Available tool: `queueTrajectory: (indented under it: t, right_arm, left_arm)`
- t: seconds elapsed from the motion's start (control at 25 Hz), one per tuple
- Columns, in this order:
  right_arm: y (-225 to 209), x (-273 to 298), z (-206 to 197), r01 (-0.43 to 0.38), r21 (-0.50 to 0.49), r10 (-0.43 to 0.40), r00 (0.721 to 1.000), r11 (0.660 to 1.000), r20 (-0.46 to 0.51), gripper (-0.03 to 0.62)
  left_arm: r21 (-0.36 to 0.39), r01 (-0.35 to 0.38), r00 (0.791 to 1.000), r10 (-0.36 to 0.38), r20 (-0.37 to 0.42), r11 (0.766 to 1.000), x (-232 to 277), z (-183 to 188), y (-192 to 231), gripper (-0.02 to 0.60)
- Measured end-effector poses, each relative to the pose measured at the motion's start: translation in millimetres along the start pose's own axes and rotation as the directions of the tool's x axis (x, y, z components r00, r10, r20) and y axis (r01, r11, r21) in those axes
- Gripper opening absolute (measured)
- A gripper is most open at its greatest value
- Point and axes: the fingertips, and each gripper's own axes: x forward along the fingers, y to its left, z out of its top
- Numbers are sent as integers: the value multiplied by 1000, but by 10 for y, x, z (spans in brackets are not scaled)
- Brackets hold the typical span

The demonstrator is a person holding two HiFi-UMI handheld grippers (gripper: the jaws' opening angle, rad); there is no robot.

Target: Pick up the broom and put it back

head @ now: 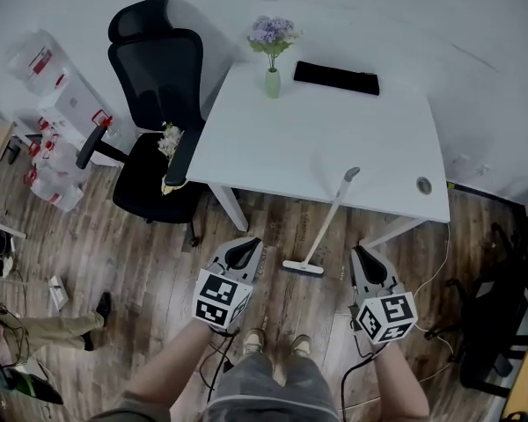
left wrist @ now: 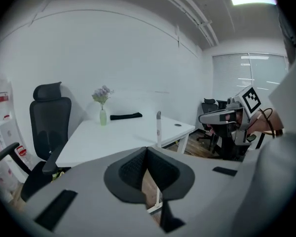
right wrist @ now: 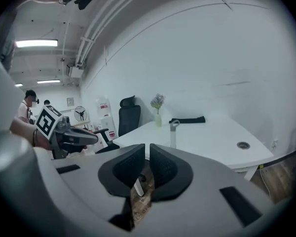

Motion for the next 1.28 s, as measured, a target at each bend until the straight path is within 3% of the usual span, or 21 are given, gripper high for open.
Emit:
queueTrajectory:
  t: [0.48, 0.72, 0.96, 1.28]
  right_arm:
    - [798, -1095, 989, -85, -4, 85, 991, 996, 108, 43]
    - [1082, -1601, 1336, -121, -84, 133, 979, 989, 155, 32]
    - [1366, -1996, 1593, -158, -144, 187, 958, 977, 219, 29]
    - [1365, -2133, 1585, -150, -168, 185, 959, 974, 215, 29]
  left_arm:
    - [107, 16, 995, -26, 101, 994, -940, 902, -498, 15]
    - [153, 34, 990, -54, 130, 988, -1336, 1204, -774, 15]
    - [179, 41, 982, -72, 174, 983, -1728, 1414, -958, 15]
    - [149, 35, 974, -67, 217, 988, -1890, 1536, -1100, 15]
